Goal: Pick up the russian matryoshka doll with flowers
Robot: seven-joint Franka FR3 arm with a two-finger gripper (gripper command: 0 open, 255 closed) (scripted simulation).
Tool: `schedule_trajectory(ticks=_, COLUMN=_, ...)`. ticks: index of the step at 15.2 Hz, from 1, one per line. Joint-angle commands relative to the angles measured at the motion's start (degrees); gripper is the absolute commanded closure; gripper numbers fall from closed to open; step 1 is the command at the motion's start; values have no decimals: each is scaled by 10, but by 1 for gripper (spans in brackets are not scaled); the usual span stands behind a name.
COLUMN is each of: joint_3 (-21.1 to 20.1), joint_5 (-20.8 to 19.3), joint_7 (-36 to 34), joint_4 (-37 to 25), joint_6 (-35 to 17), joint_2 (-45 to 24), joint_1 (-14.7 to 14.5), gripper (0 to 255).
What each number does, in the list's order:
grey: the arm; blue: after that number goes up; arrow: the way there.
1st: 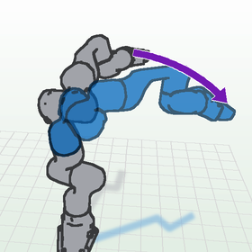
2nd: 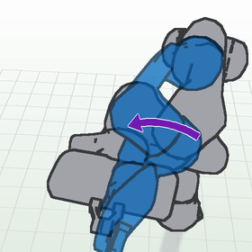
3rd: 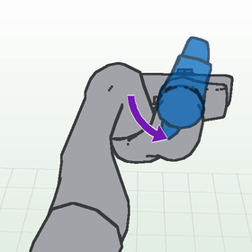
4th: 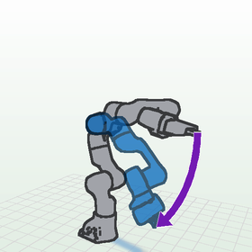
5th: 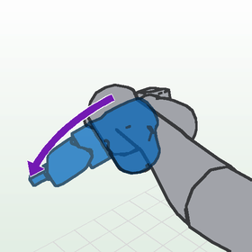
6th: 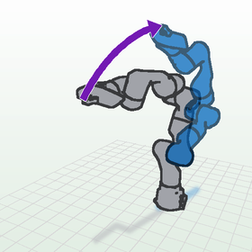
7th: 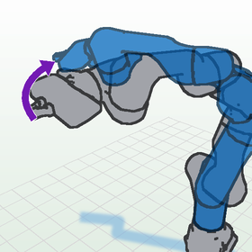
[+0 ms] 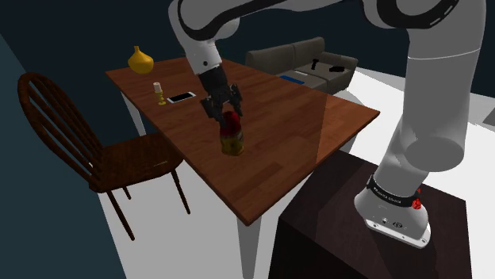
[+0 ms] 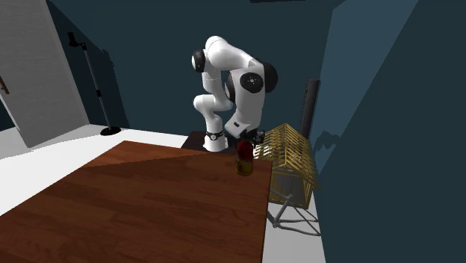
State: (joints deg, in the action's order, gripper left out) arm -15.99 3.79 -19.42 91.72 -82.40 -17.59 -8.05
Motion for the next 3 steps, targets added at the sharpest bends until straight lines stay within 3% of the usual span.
schedule_trajectory(ticks=1, joint_3=0, joint_5=1, joint_7=-1, joint_4=-13, joint_6=15, joint_2=1, joint_1=0, gripper=255)
schedule_trajectory(ticks=3, joint_3=0, joint_5=1, joint_7=-1, joint_4=-14, joint_6=16, joint_2=1, joint_1=0, gripper=255)
